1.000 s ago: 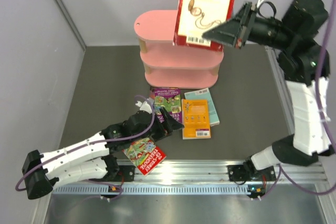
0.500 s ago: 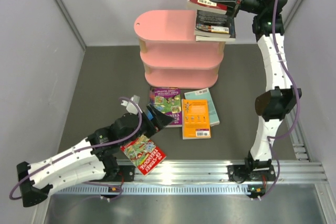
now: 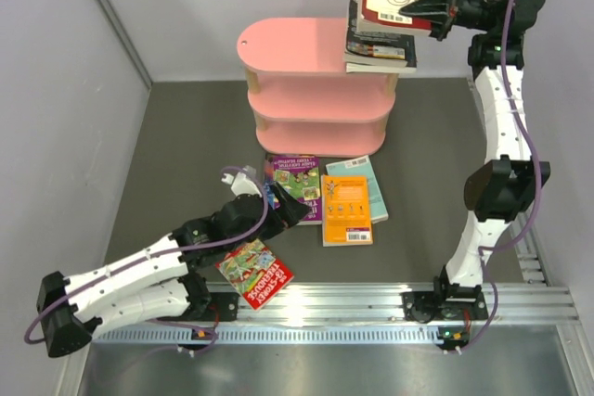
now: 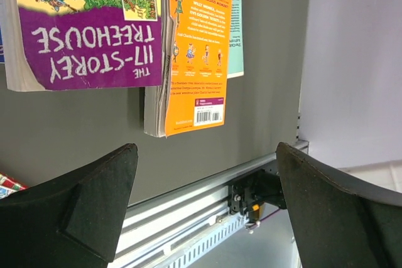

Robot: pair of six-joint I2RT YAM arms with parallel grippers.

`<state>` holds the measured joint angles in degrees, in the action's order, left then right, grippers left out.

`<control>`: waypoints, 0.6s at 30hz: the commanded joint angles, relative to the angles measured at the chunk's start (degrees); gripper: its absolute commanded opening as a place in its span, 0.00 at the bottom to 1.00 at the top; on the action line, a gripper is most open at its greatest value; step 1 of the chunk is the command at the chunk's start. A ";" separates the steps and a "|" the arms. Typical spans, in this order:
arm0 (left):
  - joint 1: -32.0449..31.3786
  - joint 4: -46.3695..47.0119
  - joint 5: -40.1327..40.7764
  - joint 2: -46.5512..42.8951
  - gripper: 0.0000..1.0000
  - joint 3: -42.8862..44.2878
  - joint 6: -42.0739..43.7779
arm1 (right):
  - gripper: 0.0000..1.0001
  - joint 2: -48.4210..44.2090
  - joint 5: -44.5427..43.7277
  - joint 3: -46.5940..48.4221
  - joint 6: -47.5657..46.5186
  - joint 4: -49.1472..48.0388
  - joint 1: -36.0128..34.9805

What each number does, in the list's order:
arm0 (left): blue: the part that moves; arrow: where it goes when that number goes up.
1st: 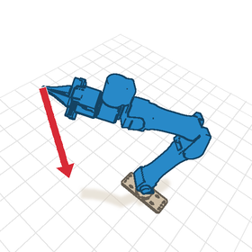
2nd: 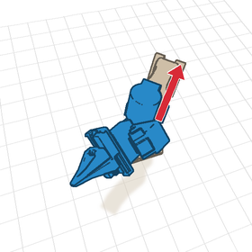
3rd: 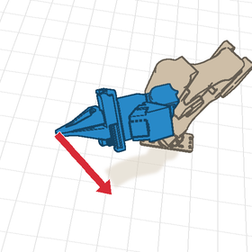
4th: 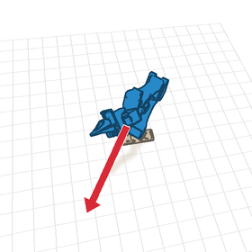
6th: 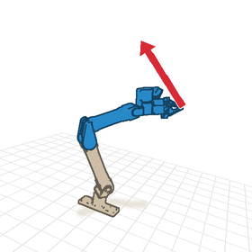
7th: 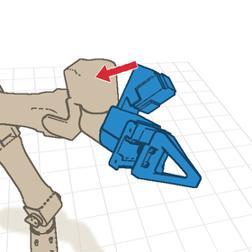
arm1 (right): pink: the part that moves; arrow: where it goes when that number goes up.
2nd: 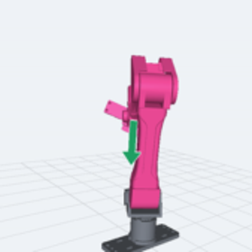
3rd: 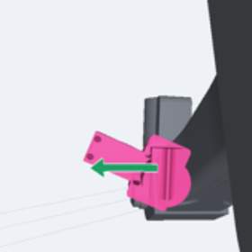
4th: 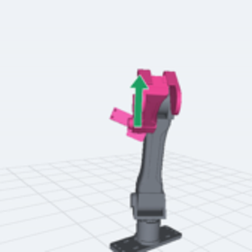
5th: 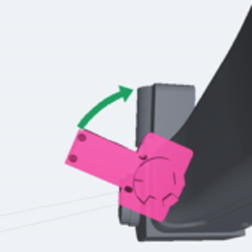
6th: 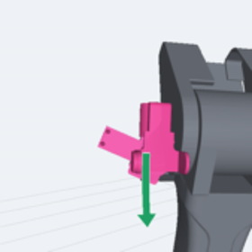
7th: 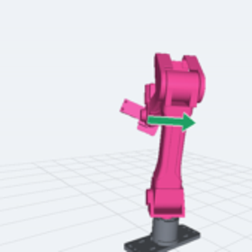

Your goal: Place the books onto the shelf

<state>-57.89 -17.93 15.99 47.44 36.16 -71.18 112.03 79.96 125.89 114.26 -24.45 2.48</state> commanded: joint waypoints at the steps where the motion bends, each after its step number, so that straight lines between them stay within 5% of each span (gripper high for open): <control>1: 0.32 1.94 -0.52 2.83 0.96 4.53 1.92 | 0.14 -3.04 -1.56 0.94 1.10 3.06 -0.11; 5: 0.32 2.55 -1.22 4.68 0.96 5.67 2.27 | 0.45 -3.22 -4.99 3.48 -12.01 17.92 0.16; 8: 0.32 2.64 -1.49 4.77 0.96 5.41 1.83 | 0.51 -3.92 -10.16 6.04 -28.67 32.83 0.86; 14: 0.32 2.12 -1.57 2.93 0.96 4.01 0.51 | 0.43 -5.86 -19.22 10.86 -53.40 57.02 0.51; 18: 0.32 0.80 -1.75 2.22 0.95 4.18 0.16 | 0.57 -8.22 -20.99 7.73 -60.64 63.21 0.16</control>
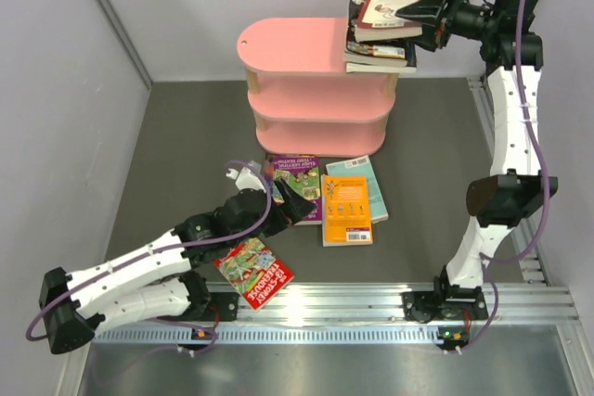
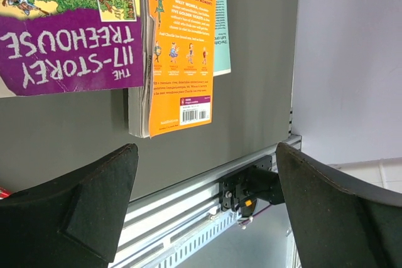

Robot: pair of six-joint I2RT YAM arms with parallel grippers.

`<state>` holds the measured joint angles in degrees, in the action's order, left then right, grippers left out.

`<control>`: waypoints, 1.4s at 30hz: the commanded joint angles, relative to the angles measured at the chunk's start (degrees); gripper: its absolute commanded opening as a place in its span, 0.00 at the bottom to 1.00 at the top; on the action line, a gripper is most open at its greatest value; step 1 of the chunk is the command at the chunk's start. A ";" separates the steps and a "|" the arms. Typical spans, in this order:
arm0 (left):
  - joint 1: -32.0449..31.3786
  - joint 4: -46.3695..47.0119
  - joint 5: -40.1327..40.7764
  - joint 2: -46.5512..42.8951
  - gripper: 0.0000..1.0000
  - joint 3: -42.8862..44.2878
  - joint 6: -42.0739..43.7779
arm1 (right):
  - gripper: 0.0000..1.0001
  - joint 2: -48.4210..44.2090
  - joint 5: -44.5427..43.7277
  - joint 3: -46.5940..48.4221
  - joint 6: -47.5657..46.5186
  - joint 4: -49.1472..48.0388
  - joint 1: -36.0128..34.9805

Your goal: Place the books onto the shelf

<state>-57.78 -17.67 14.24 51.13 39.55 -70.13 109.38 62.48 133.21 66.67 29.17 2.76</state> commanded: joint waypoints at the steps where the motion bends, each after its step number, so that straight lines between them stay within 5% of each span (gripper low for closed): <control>1: 0.21 0.10 0.00 -1.56 0.95 0.79 -0.89 | 0.60 -6.28 -2.11 -0.05 -13.58 9.42 -0.30; 11: 0.21 -0.87 -1.14 0.36 0.95 2.72 -0.27 | 0.66 -7.69 3.88 -0.23 -9.72 8.10 -4.69; 17: 0.21 -0.35 -1.85 1.69 0.95 3.60 0.25 | 0.15 -8.13 2.30 -0.84 -8.84 9.24 -4.87; 21: 0.30 -0.78 -1.58 0.64 0.94 3.17 -0.01 | 0.00 -7.96 2.30 -0.93 -9.98 11.35 -4.96; 32: 0.21 -0.96 -0.44 -1.48 0.94 2.02 -0.54 | 0.00 -7.61 9.68 -6.38 5.73 -3.84 -6.28; 39: 0.21 -1.75 0.70 -3.06 0.94 1.41 -0.62 | 0.00 -8.75 11.00 -11.03 8.74 -4.12 -4.35; 42: 0.21 -2.02 1.14 -4.29 0.94 0.62 -0.97 | 0.19 -9.89 11.52 -12.62 9.44 -4.47 -3.29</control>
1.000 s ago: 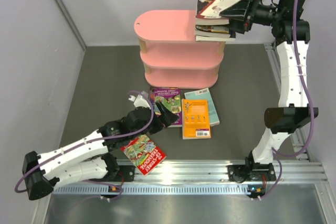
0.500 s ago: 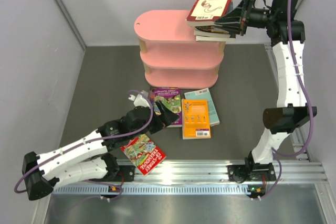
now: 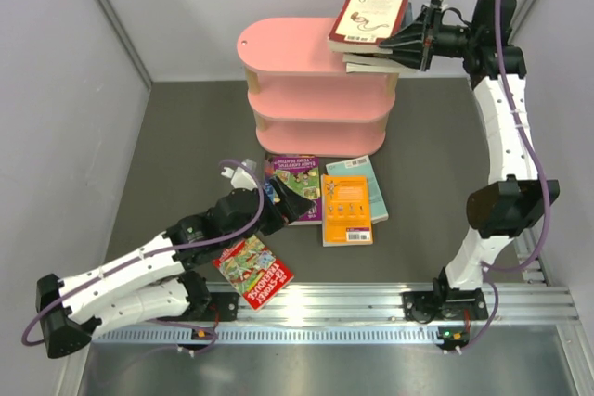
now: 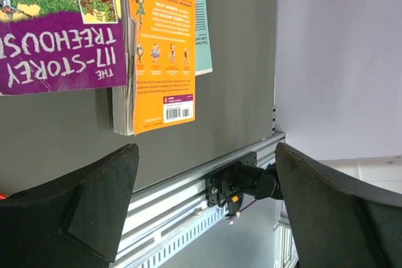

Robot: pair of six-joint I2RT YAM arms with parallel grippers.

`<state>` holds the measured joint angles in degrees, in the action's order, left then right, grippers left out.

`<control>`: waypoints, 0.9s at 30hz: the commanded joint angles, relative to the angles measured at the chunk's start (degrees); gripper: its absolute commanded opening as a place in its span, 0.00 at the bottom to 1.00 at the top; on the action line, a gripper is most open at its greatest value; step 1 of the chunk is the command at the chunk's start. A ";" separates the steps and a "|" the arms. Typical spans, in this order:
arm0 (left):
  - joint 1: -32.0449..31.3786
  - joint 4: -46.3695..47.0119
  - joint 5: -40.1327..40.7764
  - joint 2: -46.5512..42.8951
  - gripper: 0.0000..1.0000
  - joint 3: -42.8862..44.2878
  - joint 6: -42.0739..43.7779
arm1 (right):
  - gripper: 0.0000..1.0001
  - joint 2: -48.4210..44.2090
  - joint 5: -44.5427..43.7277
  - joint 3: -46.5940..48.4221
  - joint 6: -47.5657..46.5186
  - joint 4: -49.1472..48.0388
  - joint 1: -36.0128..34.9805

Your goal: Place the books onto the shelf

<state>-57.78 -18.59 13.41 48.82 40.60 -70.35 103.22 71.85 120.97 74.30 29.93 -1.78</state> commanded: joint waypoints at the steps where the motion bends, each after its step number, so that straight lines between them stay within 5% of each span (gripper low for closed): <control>1: 0.21 -1.01 2.23 -2.15 0.95 -0.61 -0.76 | 0.26 -3.81 2.32 -0.38 1.98 -5.41 1.34; 2: 0.21 -1.01 2.24 -2.58 0.95 -0.87 -0.93 | 0.39 -3.82 2.32 -0.38 2.25 -5.59 1.34; 5: 0.21 -1.19 2.41 -2.76 0.95 -1.05 -0.93 | 0.57 -3.99 2.50 -0.47 3.56 -6.81 3.26; 12: 0.21 -1.01 2.41 -2.41 0.95 -0.87 -0.58 | 0.67 -5.22 3.64 -2.66 9.18 -12.69 3.54; 17: 0.30 -1.10 2.76 -2.50 0.95 -0.79 -0.32 | 0.78 -7.59 5.31 -8.72 22.97 -29.30 3.71; 27: 0.39 -0.83 2.68 -2.24 0.95 -0.70 -0.41 | 0.96 -11.02 5.49 -12.51 24.57 -29.49 5.65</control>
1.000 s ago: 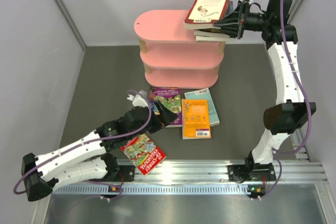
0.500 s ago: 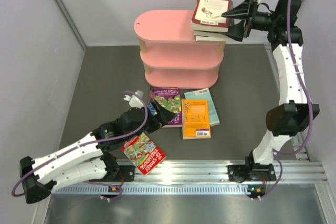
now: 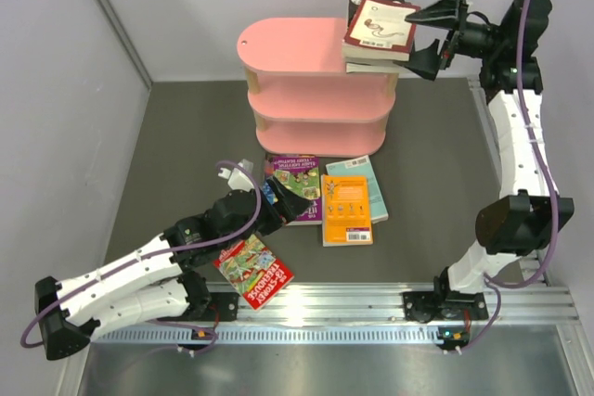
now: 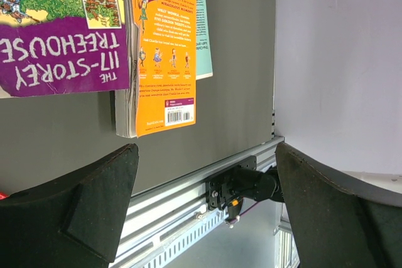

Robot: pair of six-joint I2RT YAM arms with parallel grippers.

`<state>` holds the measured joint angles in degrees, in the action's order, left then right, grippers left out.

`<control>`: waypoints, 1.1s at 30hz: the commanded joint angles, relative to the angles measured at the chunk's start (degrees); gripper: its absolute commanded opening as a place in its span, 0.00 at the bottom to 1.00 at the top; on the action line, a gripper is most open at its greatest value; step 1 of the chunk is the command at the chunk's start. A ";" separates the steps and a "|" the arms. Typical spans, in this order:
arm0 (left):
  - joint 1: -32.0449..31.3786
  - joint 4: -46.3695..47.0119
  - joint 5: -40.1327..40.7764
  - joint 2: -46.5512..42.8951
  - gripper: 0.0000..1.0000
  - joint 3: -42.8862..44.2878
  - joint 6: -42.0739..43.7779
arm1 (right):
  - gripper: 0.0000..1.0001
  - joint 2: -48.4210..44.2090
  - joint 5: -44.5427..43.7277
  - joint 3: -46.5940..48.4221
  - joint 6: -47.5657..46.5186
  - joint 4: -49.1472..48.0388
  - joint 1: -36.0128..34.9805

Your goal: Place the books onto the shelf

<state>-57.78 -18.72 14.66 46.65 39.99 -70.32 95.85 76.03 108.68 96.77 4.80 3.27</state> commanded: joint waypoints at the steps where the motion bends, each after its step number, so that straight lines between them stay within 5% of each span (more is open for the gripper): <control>1: 0.39 -0.53 1.34 0.02 0.95 -0.08 -0.51 | 0.97 -3.74 1.66 -0.49 2.54 -4.36 0.51; 4: 0.39 -0.61 1.08 0.10 0.95 -0.17 -0.69 | 1.00 -5.06 2.37 -3.73 8.40 -12.58 0.51; 5: 0.39 -0.62 1.08 0.02 0.95 -0.17 -0.78 | 1.00 -5.50 2.54 -7.48 17.74 -25.15 0.51; 11: 0.39 -0.61 1.52 -0.51 0.95 -0.53 -1.22 | 1.00 -5.33 2.46 -16.74 51.00 -63.29 0.16; 14: 0.39 -0.09 1.52 -0.25 0.95 -0.70 -1.31 | 0.77 -4.62 4.56 -16.84 54.13 -70.10 0.07; 16: 0.39 0.26 1.43 0.19 0.95 -0.61 -1.22 | 0.50 -5.32 4.39 -17.19 49.87 -67.22 0.16; 18: 0.39 0.61 1.17 0.72 0.95 -0.61 -1.31 | 0.39 -7.08 4.22 -17.10 43.19 -59.68 0.16; 22: 0.39 1.32 0.73 1.69 0.95 -0.26 -1.13 | 0.19 -9.54 3.08 -13.07 15.62 -20.75 0.16; 25: 0.39 1.58 0.38 2.30 0.95 -0.09 -1.13 | 0.00 -9.37 1.67 -12.70 11.51 -20.18 -0.10; 30: 0.39 1.76 -0.06 2.74 0.94 0.27 -1.13 | 0.00 -8.84 -0.62 -12.62 7.57 -15.81 -0.28; 33: 0.39 1.76 -0.24 2.91 0.94 0.79 -1.04 | 0.00 -8.05 -2.72 -8.24 -2.79 -1.67 0.07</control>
<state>-57.63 -18.46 14.35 49.30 39.97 -70.43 88.38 76.31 94.83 103.79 -10.00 3.16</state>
